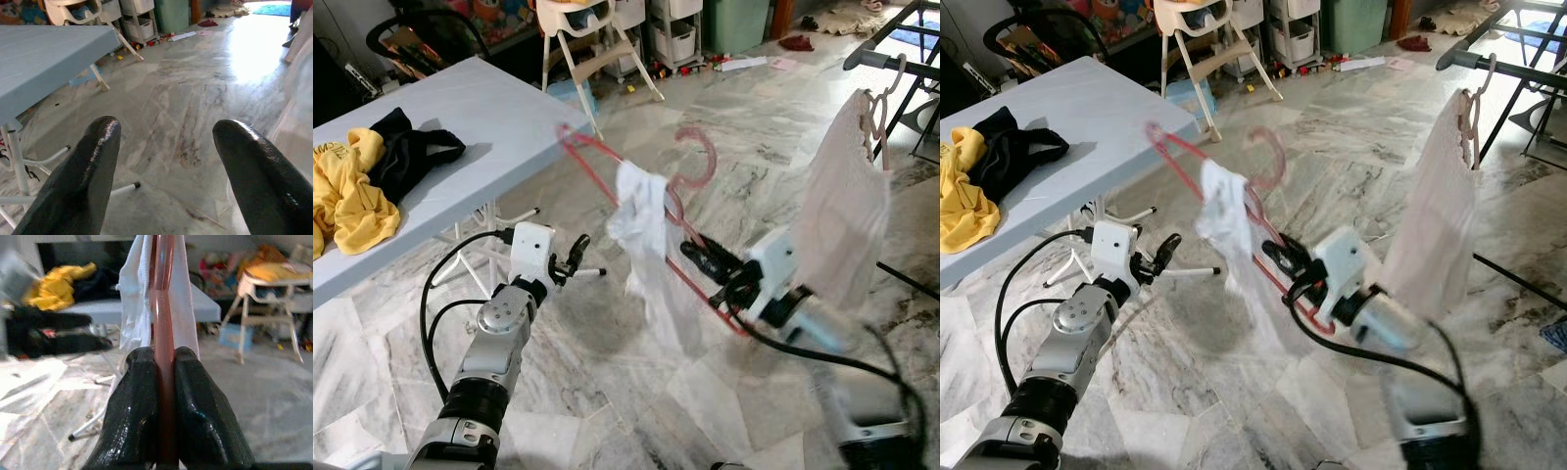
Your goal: Hang hanger
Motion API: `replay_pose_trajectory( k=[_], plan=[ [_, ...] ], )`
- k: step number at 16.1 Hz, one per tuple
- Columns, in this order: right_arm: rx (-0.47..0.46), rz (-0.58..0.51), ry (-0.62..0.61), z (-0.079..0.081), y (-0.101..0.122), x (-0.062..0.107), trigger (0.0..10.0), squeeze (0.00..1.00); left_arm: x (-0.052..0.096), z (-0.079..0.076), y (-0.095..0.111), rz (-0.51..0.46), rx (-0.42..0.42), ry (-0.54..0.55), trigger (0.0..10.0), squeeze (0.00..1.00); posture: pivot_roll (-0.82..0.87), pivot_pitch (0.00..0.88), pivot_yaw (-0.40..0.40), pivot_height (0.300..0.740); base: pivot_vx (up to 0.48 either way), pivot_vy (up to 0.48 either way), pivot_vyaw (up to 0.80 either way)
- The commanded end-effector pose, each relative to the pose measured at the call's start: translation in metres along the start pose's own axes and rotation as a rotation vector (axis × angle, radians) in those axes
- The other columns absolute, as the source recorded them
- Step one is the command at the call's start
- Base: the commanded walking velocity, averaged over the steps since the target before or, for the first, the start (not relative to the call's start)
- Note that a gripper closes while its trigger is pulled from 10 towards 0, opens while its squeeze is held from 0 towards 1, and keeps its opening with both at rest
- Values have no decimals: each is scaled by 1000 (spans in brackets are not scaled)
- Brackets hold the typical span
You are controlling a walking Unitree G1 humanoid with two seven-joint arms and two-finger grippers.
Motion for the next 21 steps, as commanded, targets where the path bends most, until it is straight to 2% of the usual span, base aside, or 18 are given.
replay_pose_trajectory(
  k=[1, 19, 20, 21],
  plan=[
    [9, -35, 86, 13, 16, -5, 10000, 0, 1, 6, -2, 5, 10, 28, 10000, 1000, -177, 69, 157, 740, 0, 0, 0],
    [4, -38, 92, 14, 19, -4, 10000, 0, 0, 5, -1, 2, 11, 27, 10000, 1000, -177, 69, 157, 740, 0, 0, 0],
    [-23, -68, -57, 5, 16, -2, 10000, 0, 24, -14, -39, 115, 97, 74, 10000, 0, -184, 64, 146, 740, 0, 0, 0],
    [-28, -82, -103, 2, 15, -2, 10000, 0, 31, -18, -49, 150, 118, 91, 10000, 0, -184, 64, 146, 740, 0, 0, 0]
  ],
)
Point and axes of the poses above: a point about 5 cm out from each wrist's last joint towards the gripper, its own x axis pointing back from the gripper into the wrist, its own y axis along the axis of the wrist's last joint, z = x × y, the point moved 2 cm from there along -x, pointing out of the wrist towards the gripper, and after that the axes turned 15 degrees about -x, right-handed, at the moved point
